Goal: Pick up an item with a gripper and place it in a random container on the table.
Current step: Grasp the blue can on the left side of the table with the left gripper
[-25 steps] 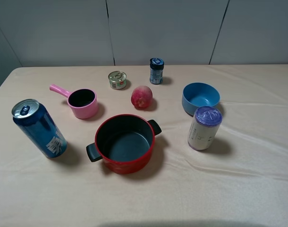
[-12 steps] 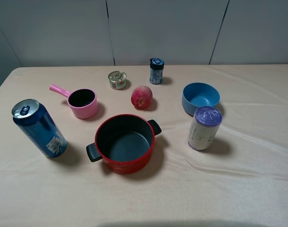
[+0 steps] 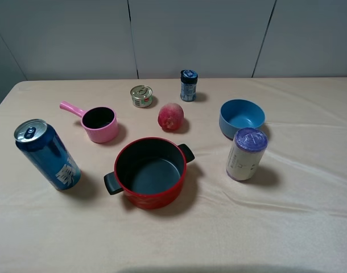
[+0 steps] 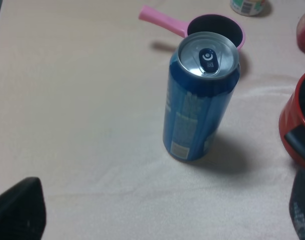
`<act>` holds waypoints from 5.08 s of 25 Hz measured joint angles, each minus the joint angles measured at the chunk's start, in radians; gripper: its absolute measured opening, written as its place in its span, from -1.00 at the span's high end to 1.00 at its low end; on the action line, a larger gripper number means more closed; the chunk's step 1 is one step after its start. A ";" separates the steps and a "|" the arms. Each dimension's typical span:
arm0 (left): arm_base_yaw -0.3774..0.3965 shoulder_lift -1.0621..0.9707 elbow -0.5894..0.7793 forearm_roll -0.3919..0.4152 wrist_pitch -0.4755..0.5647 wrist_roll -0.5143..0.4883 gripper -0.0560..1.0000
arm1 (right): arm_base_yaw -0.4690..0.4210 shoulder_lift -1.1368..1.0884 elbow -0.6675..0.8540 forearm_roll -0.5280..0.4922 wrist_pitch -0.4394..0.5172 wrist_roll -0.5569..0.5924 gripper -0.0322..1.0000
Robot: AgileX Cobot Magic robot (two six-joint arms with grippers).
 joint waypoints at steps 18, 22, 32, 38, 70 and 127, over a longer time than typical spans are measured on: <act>0.000 0.000 0.000 0.000 0.000 0.000 -0.98 | 0.000 0.000 0.000 0.000 0.000 0.000 -0.41; 0.000 0.000 0.000 0.000 0.000 0.000 -0.98 | 0.000 0.000 0.000 0.000 0.000 0.000 -0.41; 0.000 0.000 0.000 0.001 0.000 0.000 -0.98 | 0.000 0.000 0.000 0.000 0.000 0.000 -0.41; 0.000 0.000 0.000 0.062 0.000 -0.026 -0.98 | 0.000 0.000 0.000 0.000 0.000 0.000 -0.41; 0.000 0.759 -0.074 -0.049 -0.221 0.228 -0.98 | 0.000 0.000 0.000 0.000 0.000 0.000 -0.41; -0.147 1.365 -0.240 -0.124 -0.348 0.466 -0.98 | 0.000 0.000 0.000 0.000 0.000 0.000 -0.41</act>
